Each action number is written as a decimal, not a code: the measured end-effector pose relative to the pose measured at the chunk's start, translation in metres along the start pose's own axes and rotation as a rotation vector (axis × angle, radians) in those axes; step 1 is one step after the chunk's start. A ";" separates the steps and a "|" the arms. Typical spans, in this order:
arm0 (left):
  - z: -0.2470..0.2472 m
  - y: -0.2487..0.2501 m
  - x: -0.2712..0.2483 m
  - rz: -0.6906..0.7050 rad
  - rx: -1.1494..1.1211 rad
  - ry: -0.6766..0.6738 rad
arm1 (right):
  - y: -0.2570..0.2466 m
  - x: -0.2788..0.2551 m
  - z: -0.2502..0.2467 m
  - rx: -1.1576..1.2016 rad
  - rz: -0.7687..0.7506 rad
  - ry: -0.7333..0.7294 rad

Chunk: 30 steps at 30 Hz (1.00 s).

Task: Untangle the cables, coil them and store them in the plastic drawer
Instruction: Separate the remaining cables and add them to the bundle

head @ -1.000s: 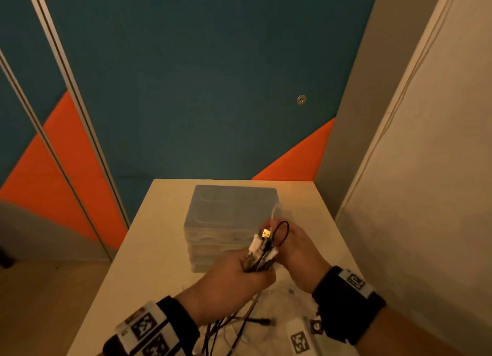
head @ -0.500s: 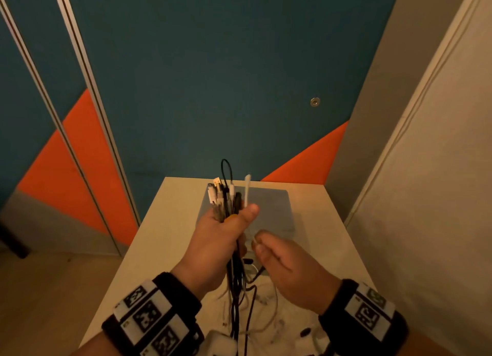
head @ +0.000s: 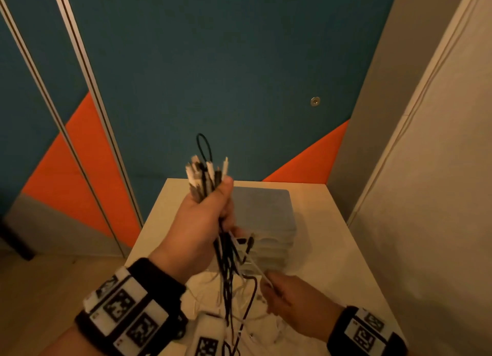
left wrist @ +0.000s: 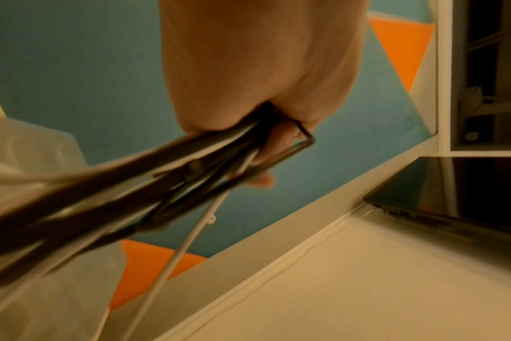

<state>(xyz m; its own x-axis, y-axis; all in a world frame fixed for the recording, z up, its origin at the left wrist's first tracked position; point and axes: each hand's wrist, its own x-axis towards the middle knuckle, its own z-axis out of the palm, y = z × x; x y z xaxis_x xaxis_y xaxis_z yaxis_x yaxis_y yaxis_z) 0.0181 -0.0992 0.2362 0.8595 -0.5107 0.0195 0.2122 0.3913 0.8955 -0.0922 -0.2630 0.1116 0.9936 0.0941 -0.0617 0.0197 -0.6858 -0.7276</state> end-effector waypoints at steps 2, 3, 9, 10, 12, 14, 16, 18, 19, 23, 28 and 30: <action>-0.008 0.016 0.005 0.003 -0.038 -0.012 | 0.021 -0.005 0.005 -0.017 0.039 0.010; -0.010 0.024 0.005 0.009 -0.041 -0.020 | 0.031 -0.007 0.008 -0.025 0.053 0.009; -0.025 0.078 0.008 0.110 -0.046 -0.081 | 0.084 -0.022 0.025 -0.031 0.237 -0.176; -0.028 0.086 0.008 0.130 -0.023 -0.082 | 0.090 -0.024 0.024 -0.009 0.275 -0.174; -0.032 0.093 0.008 0.163 0.044 -0.068 | 0.095 -0.025 0.017 0.115 0.367 -0.129; -0.033 0.084 0.007 0.174 0.115 -0.049 | 0.084 -0.019 0.005 0.243 0.367 0.001; -0.030 0.063 0.007 0.150 0.197 -0.012 | 0.062 -0.009 -0.011 0.302 0.319 0.191; -0.024 0.035 0.005 0.133 0.305 0.025 | 0.032 0.001 -0.027 0.346 0.218 0.348; -0.018 0.022 0.003 0.118 0.364 0.027 | 0.018 0.005 -0.033 0.416 0.167 0.408; 0.004 -0.021 -0.010 0.019 0.412 -0.019 | -0.030 0.013 -0.050 0.726 0.002 0.489; 0.012 -0.056 -0.017 -0.012 0.455 -0.109 | -0.061 0.020 -0.057 0.635 -0.220 0.574; 0.017 -0.064 -0.020 -0.019 0.435 -0.143 | -0.067 0.021 -0.057 0.644 -0.221 0.566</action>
<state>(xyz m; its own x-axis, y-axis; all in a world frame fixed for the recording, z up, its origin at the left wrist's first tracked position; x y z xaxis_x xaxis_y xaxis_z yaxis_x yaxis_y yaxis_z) -0.0205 -0.1270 0.1864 0.7783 -0.6269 0.0351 -0.0137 0.0389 0.9991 -0.0660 -0.2558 0.1981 0.8836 -0.3116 0.3494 0.3214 -0.1390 -0.9367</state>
